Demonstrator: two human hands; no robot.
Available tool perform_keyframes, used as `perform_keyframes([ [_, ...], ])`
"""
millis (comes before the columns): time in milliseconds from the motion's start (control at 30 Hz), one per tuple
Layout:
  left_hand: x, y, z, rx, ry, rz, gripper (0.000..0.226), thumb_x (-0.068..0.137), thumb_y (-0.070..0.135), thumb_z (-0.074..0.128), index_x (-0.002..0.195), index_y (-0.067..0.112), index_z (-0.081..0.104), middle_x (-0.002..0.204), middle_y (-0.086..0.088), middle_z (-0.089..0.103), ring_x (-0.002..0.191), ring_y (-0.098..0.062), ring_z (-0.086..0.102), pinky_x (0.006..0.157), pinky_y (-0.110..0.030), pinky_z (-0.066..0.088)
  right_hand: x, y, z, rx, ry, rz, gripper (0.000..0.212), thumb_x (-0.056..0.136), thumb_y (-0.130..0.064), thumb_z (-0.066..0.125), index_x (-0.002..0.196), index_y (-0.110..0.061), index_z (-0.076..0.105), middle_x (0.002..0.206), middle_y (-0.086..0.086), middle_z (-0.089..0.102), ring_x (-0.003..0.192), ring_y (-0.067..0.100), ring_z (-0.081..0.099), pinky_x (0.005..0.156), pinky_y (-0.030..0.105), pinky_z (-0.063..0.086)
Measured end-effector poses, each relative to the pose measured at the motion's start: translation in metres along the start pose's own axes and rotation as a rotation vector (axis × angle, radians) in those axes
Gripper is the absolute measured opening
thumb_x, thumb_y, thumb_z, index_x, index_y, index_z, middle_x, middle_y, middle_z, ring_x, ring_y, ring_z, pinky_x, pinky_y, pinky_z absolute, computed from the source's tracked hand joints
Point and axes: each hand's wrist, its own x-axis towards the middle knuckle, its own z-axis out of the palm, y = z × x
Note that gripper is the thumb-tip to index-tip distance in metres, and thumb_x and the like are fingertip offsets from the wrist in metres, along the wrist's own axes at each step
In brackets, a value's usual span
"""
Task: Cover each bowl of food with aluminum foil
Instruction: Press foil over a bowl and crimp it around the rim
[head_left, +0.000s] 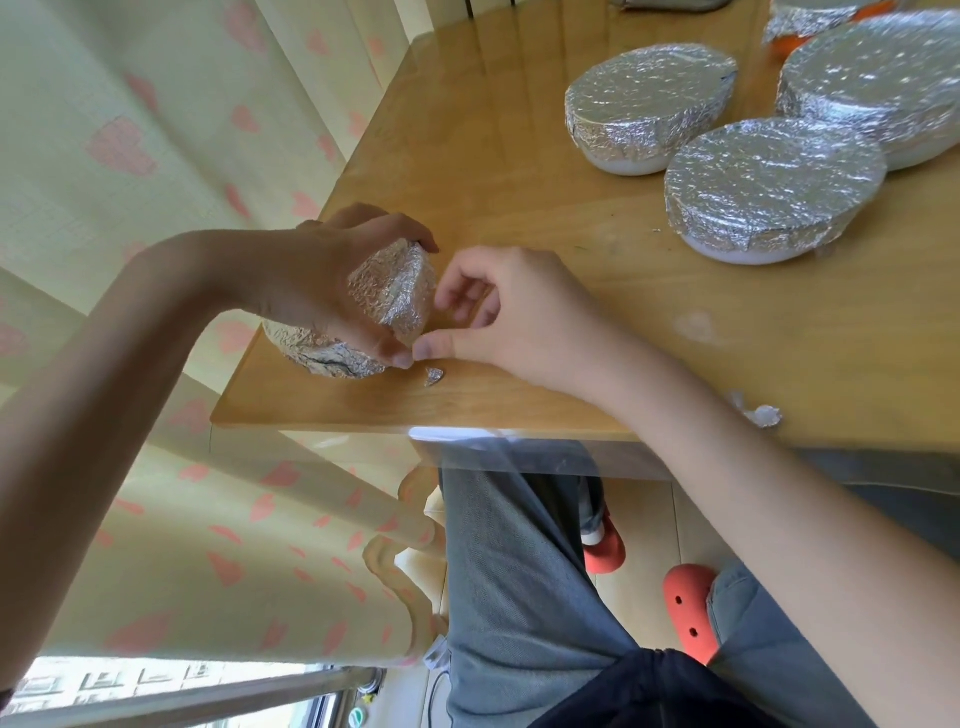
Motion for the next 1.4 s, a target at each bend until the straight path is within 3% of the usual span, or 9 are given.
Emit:
perform_keyframes([
  [100, -0.002, -0.006, -0.002, -0.006, -0.044, 0.052, 0.119, 0.021, 0.094, 0.067, 0.122, 0.083, 0.004, 0.137, 0.036, 0.012, 0.143, -0.007, 0.014, 0.114, -0.038, 0.020, 0.004, -0.001, 0.011, -0.009, 0.067, -0.038, 0.034, 0.064, -0.041, 0.084, 0.077, -0.017, 0.063, 0.072, -0.003, 0.064, 0.058, 0.003, 0.051, 0.062, 0.026, 0.050],
  [233, -0.003, -0.006, -0.003, -0.010, -0.068, 0.045, 0.101, 0.027, 0.084, 0.073, 0.107, 0.086, 0.011, 0.127, 0.035, 0.017, 0.135, -0.009, 0.025, 0.107, -0.034, 0.025, 0.013, 0.003, 0.016, 0.019, 0.134, -0.040, 0.025, 0.068, -0.032, 0.084, 0.071, -0.015, 0.065, 0.068, -0.001, 0.065, 0.059, 0.010, 0.055, 0.062, 0.033, 0.051],
  [500, -0.001, -0.002, -0.001, -0.018, -0.032, 0.020, 0.097, 0.028, 0.080, 0.075, 0.107, 0.080, 0.019, 0.131, 0.030, 0.022, 0.132, -0.017, 0.033, 0.110, -0.046, 0.032, 0.026, 0.003, 0.006, 0.173, 0.010, 0.077, 0.026, 0.062, -0.026, 0.088, 0.063, -0.013, 0.065, 0.056, -0.001, 0.062, 0.050, 0.009, 0.056, 0.051, 0.023, 0.048],
  [700, 0.000, -0.002, 0.000, -0.016, -0.016, -0.013, 0.105, 0.024, 0.083, 0.073, 0.116, 0.074, 0.025, 0.131, 0.029, 0.023, 0.132, -0.021, 0.032, 0.109, -0.053, 0.033, 0.039, 0.001, -0.001, 0.132, -0.073, 0.121, 0.054, 0.056, -0.028, 0.091, 0.058, -0.019, 0.038, 0.049, -0.009, 0.036, 0.038, 0.003, 0.030, 0.035, 0.015, 0.025],
  [933, -0.001, -0.001, -0.002, -0.001, -0.030, -0.043, 0.106, 0.029, 0.076, 0.073, 0.122, 0.068, 0.023, 0.130, 0.030, 0.021, 0.130, -0.021, 0.034, 0.108, -0.046, 0.033, 0.041, 0.004, -0.006, 0.351, -0.208, 0.150, 0.039, 0.073, -0.022, 0.081, 0.071, -0.019, 0.042, 0.045, -0.014, 0.044, 0.048, 0.008, 0.038, 0.038, 0.021, 0.030],
  [1133, 0.003, -0.001, -0.002, 0.032, -0.032, -0.061, 0.100, 0.030, 0.075, 0.072, 0.118, 0.062, 0.027, 0.123, 0.030, 0.022, 0.128, -0.022, 0.035, 0.106, -0.047, 0.034, 0.034, 0.006, 0.006, 0.218, -0.163, -0.027, 0.029, 0.086, -0.019, 0.069, 0.078, -0.023, 0.041, 0.064, -0.015, 0.047, 0.055, -0.001, 0.038, 0.056, 0.015, 0.035],
  [1267, -0.004, -0.009, 0.000, 0.052, -0.038, -0.030, 0.111, 0.033, 0.084, 0.071, 0.125, 0.079, 0.008, 0.152, 0.030, 0.007, 0.148, -0.017, 0.010, 0.118, -0.047, 0.016, 0.025, 0.011, 0.002, 0.157, -0.044, -0.024, 0.021, 0.094, -0.016, 0.055, 0.080, -0.027, 0.044, 0.074, -0.007, 0.050, 0.063, 0.004, 0.046, 0.057, 0.019, 0.038],
  [1333, -0.013, -0.020, 0.005, -0.120, 0.075, 0.003, 0.113, 0.042, 0.096, 0.057, 0.132, 0.076, -0.007, 0.160, 0.025, -0.011, 0.149, -0.011, -0.015, 0.120, -0.046, -0.002, 0.023, 0.013, -0.002, 0.214, 0.104, 0.061, 0.019, 0.098, -0.011, 0.045, 0.084, -0.023, 0.049, 0.077, -0.004, 0.053, 0.067, 0.013, 0.053, 0.053, 0.020, 0.041],
  [1400, -0.015, -0.034, 0.017, -0.441, 0.395, 0.033, 0.103, 0.060, 0.096, 0.039, 0.148, 0.056, 0.002, 0.161, 0.020, -0.004, 0.149, -0.007, -0.011, 0.121, -0.039, -0.006, 0.028, 0.012, 0.000, 0.289, 0.240, 0.158, 0.016, 0.100, -0.011, 0.040, 0.094, -0.018, 0.054, 0.085, -0.001, 0.058, 0.078, 0.017, 0.060, 0.064, 0.028, 0.052],
])
